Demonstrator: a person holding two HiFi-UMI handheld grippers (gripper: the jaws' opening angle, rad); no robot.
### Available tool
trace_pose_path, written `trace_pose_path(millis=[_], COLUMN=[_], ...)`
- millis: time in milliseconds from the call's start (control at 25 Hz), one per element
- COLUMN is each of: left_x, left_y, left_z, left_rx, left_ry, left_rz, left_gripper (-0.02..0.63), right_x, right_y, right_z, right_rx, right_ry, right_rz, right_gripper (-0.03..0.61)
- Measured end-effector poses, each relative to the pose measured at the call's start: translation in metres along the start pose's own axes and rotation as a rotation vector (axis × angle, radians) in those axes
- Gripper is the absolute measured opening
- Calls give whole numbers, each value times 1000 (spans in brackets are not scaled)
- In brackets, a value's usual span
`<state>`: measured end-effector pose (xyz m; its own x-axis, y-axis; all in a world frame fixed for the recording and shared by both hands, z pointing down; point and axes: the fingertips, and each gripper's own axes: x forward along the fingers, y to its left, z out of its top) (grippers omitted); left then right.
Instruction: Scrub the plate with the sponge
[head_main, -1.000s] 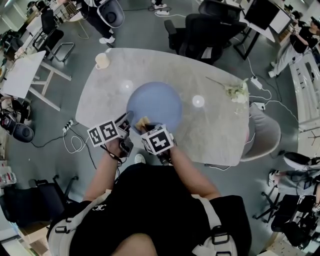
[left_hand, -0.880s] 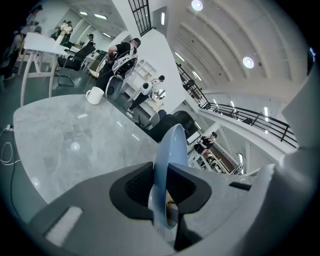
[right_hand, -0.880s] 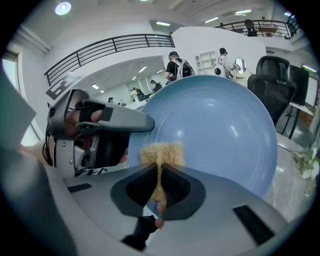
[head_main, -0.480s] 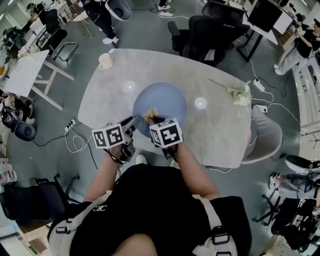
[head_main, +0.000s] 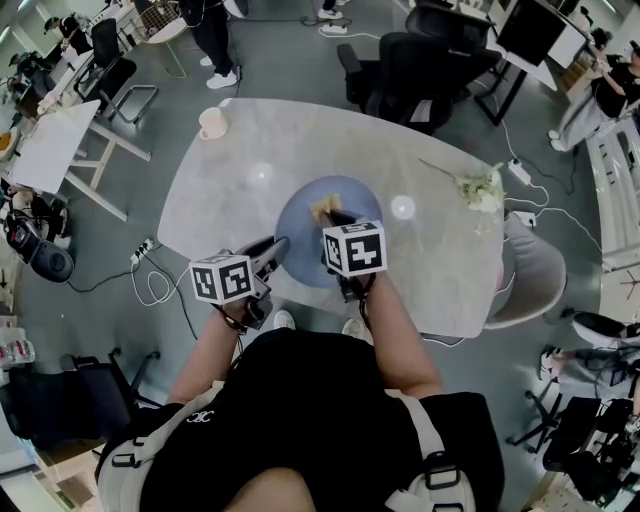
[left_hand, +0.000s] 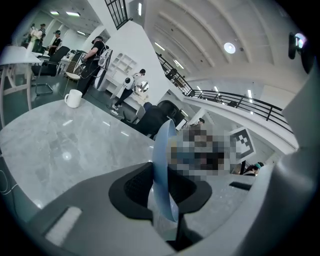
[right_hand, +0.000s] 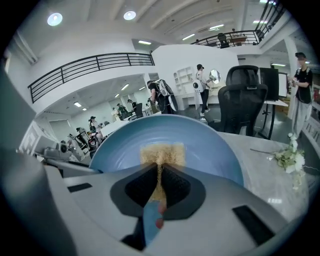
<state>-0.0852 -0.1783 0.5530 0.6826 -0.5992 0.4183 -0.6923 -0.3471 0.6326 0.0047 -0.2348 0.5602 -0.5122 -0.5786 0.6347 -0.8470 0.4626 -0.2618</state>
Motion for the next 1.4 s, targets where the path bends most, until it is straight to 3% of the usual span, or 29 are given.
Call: trace_pose_path(millis=[280,520,720,1000,1400], left_x=[0,-3,-5,-15,-26], left_y=[-5,1,7,28,34], left_z=[-2,1,-1,10,28], left_rx=[0,-9,-38,-64,-117], left_ry=[5,-18,-29,-76,-160], left_rz=[-29,-16,-1,60,69], left_gripper=[74,75,75,78,80], right_x=[-9,-2,2,17,16], right_y=[-41,-31,-11,46,100], right_z=[14,0,-15,-51,-94], right_rx=[2,-43,-72,-146,-240], right_ry=[-27,5,43,132,224], right_rz=[-128,-139,-91,52,201], right_gripper=[21,21,21,21,21])
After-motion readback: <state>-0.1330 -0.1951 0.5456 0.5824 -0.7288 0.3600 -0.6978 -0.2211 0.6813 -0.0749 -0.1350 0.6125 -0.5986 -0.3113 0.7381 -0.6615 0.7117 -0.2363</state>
